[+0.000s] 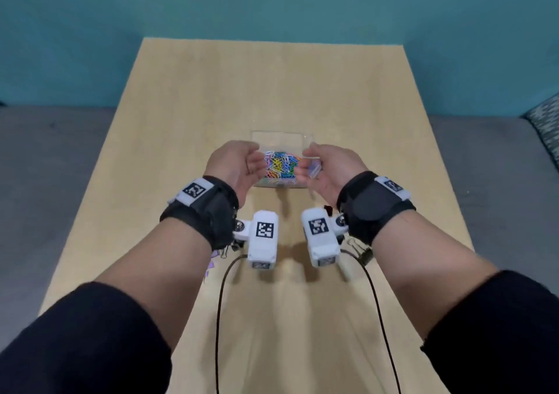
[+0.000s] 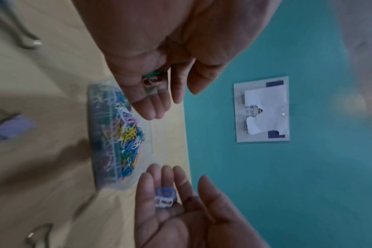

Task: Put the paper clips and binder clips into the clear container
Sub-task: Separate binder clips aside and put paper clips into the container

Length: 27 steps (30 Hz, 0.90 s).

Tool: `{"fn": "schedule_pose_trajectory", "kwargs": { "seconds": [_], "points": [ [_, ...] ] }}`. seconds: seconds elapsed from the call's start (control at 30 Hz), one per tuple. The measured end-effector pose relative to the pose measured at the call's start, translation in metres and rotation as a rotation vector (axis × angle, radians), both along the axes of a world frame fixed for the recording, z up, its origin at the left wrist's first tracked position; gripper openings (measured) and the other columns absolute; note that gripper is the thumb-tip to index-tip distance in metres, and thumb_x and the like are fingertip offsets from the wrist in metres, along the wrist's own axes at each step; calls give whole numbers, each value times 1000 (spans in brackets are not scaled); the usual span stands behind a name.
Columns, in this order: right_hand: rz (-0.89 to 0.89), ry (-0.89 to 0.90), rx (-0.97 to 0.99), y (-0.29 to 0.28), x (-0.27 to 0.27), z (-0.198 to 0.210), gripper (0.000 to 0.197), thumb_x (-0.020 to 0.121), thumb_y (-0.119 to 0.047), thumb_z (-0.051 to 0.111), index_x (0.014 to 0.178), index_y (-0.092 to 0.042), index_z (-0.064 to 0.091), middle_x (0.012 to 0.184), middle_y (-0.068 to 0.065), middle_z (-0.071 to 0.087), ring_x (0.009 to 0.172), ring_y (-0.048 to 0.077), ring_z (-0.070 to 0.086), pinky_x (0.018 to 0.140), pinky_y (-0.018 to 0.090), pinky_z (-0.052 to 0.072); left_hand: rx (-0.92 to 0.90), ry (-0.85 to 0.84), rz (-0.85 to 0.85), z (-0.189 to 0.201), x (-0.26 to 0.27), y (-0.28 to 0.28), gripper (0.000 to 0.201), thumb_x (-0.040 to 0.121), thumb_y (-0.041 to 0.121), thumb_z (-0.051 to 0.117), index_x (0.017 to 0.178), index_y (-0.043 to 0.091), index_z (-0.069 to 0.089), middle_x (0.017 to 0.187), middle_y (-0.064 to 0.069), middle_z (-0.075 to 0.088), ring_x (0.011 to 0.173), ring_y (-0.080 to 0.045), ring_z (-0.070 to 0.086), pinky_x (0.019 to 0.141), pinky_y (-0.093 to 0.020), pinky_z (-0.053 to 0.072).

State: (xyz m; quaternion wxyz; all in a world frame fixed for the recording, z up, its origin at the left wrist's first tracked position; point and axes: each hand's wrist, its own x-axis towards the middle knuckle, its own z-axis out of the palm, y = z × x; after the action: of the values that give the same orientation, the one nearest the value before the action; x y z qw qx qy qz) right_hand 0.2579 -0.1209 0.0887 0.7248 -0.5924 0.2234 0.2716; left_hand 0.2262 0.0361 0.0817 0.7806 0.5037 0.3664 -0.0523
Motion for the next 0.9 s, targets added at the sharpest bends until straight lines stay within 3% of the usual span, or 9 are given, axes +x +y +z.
{"fn": "schedule_pose_trajectory", "kwargs": {
  "seconds": [0.1,0.17,0.27,0.33,0.47,0.57,0.67,0.8,0.9],
  "points": [
    [133,26,3,11,18,6,37,95,-34,54,117,-5,51,105,20,58,86,32,64,81,40,54,49,2,-242,7,13,5,41,91,41,56,124,16,52,119,-4,54,108,-21,51,99,-37,41],
    [233,-20,-151,7,22,5,45,94,-40,54,126,-9,49,113,18,56,93,32,62,84,42,51,147,8,-252,7,9,14,39,90,46,57,121,22,54,124,0,53,116,-18,47,104,-38,34],
    [328,-263,-532,-22,17,1,38,91,-37,56,118,-11,58,115,11,60,107,29,58,94,48,48,291,6,-192,0,-15,41,14,91,34,59,98,23,60,108,1,60,104,-18,54,99,-39,40],
    [430,-381,-762,-51,5,-4,36,92,-34,55,119,-12,59,115,6,61,107,25,57,94,41,46,390,8,-183,-11,-43,66,7,91,27,59,96,23,62,104,-3,63,98,-20,58,96,-40,45],
    [713,-351,-1074,-108,-38,-23,42,89,-36,56,126,-17,53,119,5,59,100,21,57,80,31,43,624,124,-233,-33,-120,116,25,82,34,65,105,23,65,94,-7,69,95,-35,64,89,-48,52],
    [833,-286,-1178,-134,-73,-46,49,80,-37,63,124,-18,52,116,6,55,93,23,57,76,33,48,754,274,-289,-46,-176,132,30,78,41,65,103,24,64,88,-6,71,84,-30,66,84,-50,54],
    [856,-367,-1264,-137,-101,-64,51,77,-42,64,122,-21,51,114,3,48,100,23,51,77,34,46,891,313,-318,-52,-214,126,29,84,35,67,107,19,60,94,-3,67,81,-19,63,79,-40,51],
    [864,-534,-1390,-129,-122,-81,32,86,-33,58,113,-16,53,111,7,47,103,26,41,79,37,43,1080,278,-531,-62,-239,97,49,70,41,79,108,26,53,102,4,51,86,-13,56,76,-33,46],
    [823,-573,-1390,-125,-128,-85,21,89,-23,55,106,-11,55,105,9,47,97,27,42,74,36,42,1238,257,-684,-71,-245,83,45,71,38,77,106,24,52,102,4,46,87,-18,54,73,-33,45]
  ]
}}
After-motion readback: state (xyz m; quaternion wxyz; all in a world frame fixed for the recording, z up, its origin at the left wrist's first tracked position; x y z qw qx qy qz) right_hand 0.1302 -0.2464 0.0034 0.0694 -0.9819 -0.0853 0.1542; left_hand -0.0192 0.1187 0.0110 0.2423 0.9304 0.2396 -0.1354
